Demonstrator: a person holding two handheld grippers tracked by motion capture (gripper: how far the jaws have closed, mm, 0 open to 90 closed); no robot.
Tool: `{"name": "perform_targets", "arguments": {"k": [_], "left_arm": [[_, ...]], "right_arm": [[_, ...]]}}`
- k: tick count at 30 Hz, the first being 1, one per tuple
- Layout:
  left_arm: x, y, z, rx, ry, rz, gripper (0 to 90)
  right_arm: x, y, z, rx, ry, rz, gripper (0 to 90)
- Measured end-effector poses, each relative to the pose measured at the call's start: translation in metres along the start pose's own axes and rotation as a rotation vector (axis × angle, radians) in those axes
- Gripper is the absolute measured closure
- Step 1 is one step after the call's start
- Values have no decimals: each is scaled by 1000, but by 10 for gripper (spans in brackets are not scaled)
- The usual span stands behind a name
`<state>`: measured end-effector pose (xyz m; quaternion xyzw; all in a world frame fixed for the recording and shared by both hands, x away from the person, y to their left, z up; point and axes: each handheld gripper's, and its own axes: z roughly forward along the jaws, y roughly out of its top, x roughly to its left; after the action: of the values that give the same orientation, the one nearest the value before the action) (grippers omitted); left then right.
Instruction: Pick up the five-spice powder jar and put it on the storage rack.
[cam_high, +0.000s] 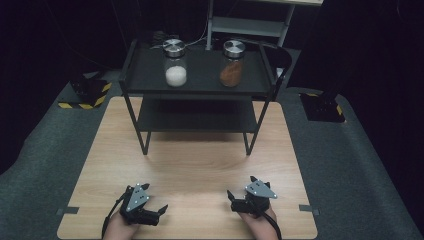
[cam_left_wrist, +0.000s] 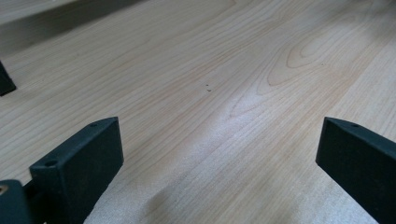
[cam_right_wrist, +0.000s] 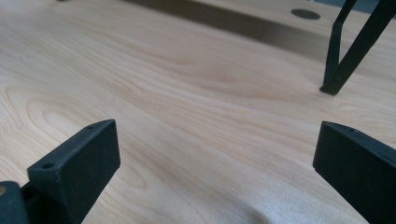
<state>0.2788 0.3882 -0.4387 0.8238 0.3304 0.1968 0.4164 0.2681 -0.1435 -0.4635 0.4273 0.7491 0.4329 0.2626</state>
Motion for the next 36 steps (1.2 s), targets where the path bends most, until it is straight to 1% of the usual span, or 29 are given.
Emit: {"name": "perform_targets", "arguments": {"k": [2,5,8,11,15,17,20,22,27,31,33,35,36], "left_arm": [[1,0,0,1,0,-6,9],[0,1,0,3,-1,1,10],[-2,2,1,12,2,20,10],[-4,3,1,15,4,33,10],[-4,1,0,5,12,21,11],[-3,2,1,9,5,24,12],[2,2,1,10,-14,2,12],[5,1,1,6,-23,-12,14],[9,5,2,31,-36,-32,14],[15,7,4,43,-63,-43,15],[16,8,5,52,-66,-42,17],[17,8,5,54,-65,-62,22],[17,7,5,50,-55,-78,36]], "right_arm": [[3,-1,-1,-2,-13,-23,5],[4,-3,-4,1,-26,-41,5],[4,-5,-8,2,-31,-42,5],[4,-8,-13,-8,-35,-27,5],[8,-12,-18,-16,-38,-37,5],[9,-13,-19,-19,-38,-40,5],[6,-14,-20,-22,-27,-46,5],[4,-14,-20,-20,-30,-27,4],[0,-14,-19,-27,-29,-17,4],[-1,-16,-19,-35,-32,-6,5],[0,-17,-20,-43,-31,-12,4],[-1,-18,-21,-46,-29,-14,4],[-1,-19,-21,-50,-27,-13,4]]}}
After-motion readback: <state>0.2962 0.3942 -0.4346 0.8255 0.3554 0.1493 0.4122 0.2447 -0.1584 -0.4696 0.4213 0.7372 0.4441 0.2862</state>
